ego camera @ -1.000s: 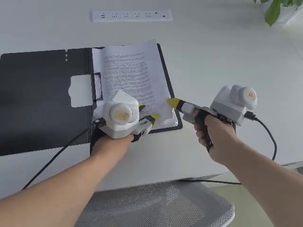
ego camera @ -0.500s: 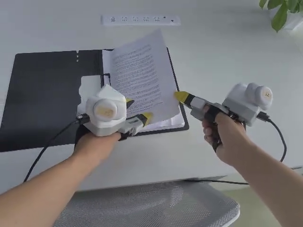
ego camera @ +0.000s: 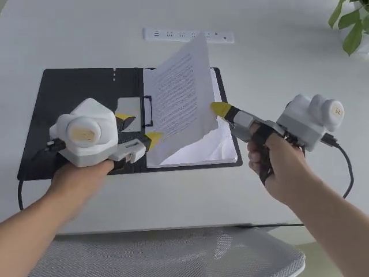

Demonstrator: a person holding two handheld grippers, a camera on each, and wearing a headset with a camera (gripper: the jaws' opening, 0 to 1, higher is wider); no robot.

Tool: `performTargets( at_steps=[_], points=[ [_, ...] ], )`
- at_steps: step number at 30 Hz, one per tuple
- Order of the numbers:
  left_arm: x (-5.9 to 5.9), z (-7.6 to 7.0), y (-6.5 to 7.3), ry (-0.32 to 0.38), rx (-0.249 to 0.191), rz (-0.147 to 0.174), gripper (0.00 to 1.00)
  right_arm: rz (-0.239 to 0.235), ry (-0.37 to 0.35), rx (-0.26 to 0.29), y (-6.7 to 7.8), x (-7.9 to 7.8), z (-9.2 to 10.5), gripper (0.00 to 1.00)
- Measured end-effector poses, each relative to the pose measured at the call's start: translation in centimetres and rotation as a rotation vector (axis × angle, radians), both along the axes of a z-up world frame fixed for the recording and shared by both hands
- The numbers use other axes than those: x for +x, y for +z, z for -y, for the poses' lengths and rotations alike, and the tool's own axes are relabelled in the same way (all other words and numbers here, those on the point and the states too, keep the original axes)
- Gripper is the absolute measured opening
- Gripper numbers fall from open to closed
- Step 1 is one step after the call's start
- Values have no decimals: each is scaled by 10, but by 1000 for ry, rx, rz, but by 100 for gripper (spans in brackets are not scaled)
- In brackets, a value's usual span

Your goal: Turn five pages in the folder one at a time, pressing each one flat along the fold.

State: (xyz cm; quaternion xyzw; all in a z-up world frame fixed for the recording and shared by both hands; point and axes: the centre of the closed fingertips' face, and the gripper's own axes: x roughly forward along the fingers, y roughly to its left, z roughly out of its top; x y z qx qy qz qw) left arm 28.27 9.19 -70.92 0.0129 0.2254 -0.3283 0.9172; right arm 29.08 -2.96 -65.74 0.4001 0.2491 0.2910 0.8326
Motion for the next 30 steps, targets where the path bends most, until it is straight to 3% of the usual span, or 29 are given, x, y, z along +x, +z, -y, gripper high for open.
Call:
performTargets(
  at_steps=[10,17,24,30],
  points=[
    [-18,-67,18,86,3,27,40,30,74,43,16,-4,-63,0],
    [-30,-110,20,135,13,33,40,32,150,31,13,-7,-116,0],
    [-38,-146,21,184,18,31,39,11,205,3,-4,-8,-159,0],
    [-47,-169,17,213,16,27,39,-49,253,-84,-46,-12,-192,0]
  ],
)
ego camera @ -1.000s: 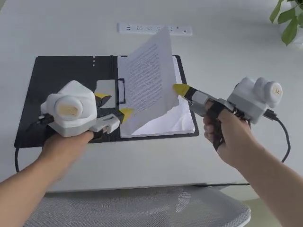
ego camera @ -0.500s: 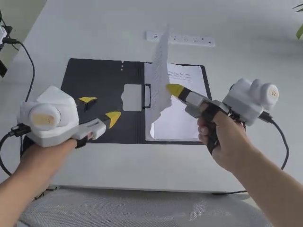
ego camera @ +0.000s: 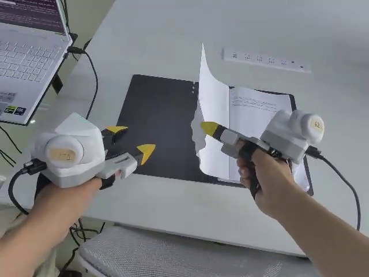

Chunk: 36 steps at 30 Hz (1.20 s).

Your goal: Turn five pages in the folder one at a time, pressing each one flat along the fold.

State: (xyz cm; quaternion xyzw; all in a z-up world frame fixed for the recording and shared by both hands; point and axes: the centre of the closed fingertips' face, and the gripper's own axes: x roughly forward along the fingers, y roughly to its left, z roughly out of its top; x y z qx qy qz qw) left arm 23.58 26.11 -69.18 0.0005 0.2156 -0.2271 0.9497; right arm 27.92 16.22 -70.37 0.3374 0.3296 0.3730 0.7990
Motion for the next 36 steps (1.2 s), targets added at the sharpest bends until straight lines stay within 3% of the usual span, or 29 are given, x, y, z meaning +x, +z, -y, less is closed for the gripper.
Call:
performTargets(
  at_steps=[3,5,11,23,28,32,34,36],
  points=[
    [-5,-8,-3,7,-3,-8,39,-19,14,-34,-20,-2,-14,0],
    [-7,-13,-5,14,-2,-13,38,-34,23,-86,-35,-4,-20,0],
    [-13,-20,-9,22,-4,-28,38,-52,50,-127,-57,-8,-42,0],
    [-9,-18,-25,4,-16,-47,38,-79,76,-182,-83,-11,-56,0],
    [-7,-16,-31,-3,-15,-58,37,-98,78,-178,-90,-13,-59,2],
    [-5,-15,-37,-9,-16,-69,37,-119,93,-169,-94,-19,-67,16],
    [-4,-14,-39,-10,-13,-70,36,-125,107,-159,-95,-22,-69,10],
    [-3,-12,-42,-14,-17,-78,36,-122,96,-144,-93,-22,-68,10]
  ],
)
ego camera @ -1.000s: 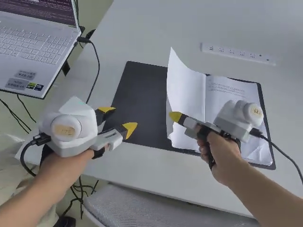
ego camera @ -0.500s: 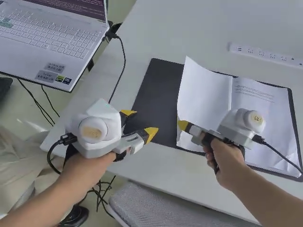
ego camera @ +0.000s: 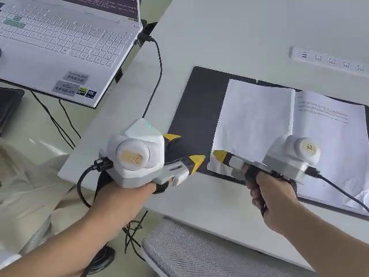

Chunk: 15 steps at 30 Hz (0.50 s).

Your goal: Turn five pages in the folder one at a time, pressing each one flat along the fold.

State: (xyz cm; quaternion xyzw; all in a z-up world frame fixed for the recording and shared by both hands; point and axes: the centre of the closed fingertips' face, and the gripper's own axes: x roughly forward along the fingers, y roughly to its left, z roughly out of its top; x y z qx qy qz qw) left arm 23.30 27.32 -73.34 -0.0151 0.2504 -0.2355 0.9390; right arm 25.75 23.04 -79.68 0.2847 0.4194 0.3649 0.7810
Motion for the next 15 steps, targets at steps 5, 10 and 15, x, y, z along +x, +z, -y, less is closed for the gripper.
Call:
performTargets(
  at_steps=[5,10,15],
  points=[
    [6,10,-13,-23,3,-14,35,-12,-35,69,6,8,10,9],
    [14,32,-34,-100,23,-32,26,39,-70,115,26,18,31,8],
    [23,57,-48,-168,28,-25,22,81,-128,126,43,30,57,7]
  ],
)
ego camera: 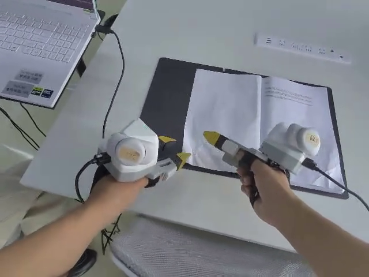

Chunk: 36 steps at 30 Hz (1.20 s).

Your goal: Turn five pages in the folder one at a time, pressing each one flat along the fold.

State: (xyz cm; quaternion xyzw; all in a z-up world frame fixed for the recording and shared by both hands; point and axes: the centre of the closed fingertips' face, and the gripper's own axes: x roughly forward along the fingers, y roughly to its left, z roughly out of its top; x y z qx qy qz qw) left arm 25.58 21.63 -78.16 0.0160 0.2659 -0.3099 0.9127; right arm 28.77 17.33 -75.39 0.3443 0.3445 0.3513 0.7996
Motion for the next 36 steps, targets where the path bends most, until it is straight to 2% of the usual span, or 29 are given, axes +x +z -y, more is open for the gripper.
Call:
performTargets(
  at_steps=[4,7,9,14,16,22,24,26,27,29,30,32,36],
  points=[
    [5,14,-7,-26,5,-12,22,27,-24,-16,9,8,20,8],
    [10,16,-14,-28,17,-24,20,48,-46,-24,16,15,35,8],
    [10,18,-17,-25,8,-31,20,52,-59,-38,19,19,45,8],
    [3,17,-26,-15,35,-54,19,82,-73,-33,31,29,60,8],
    [2,14,-25,-2,34,-31,16,104,-63,-33,36,33,62,9],
    [7,8,-26,38,36,-22,7,165,-20,-58,46,53,66,9],
    [8,7,-26,39,44,-12,4,186,-6,-83,46,63,69,9],
    [8,6,-26,44,42,-8,3,184,-10,-77,46,73,72,8],
    [9,5,-26,47,42,-2,2,198,-16,-84,47,82,74,7],
    [9,5,-26,51,44,6,1,193,-38,-81,44,97,80,7],
    [9,5,-26,46,52,12,1,187,-48,-72,40,104,83,6],
    [10,4,-27,49,50,10,1,177,-67,-88,33,115,88,4],
    [11,4,-27,45,65,16,1,150,-50,-101,16,126,89,0]
  ],
)
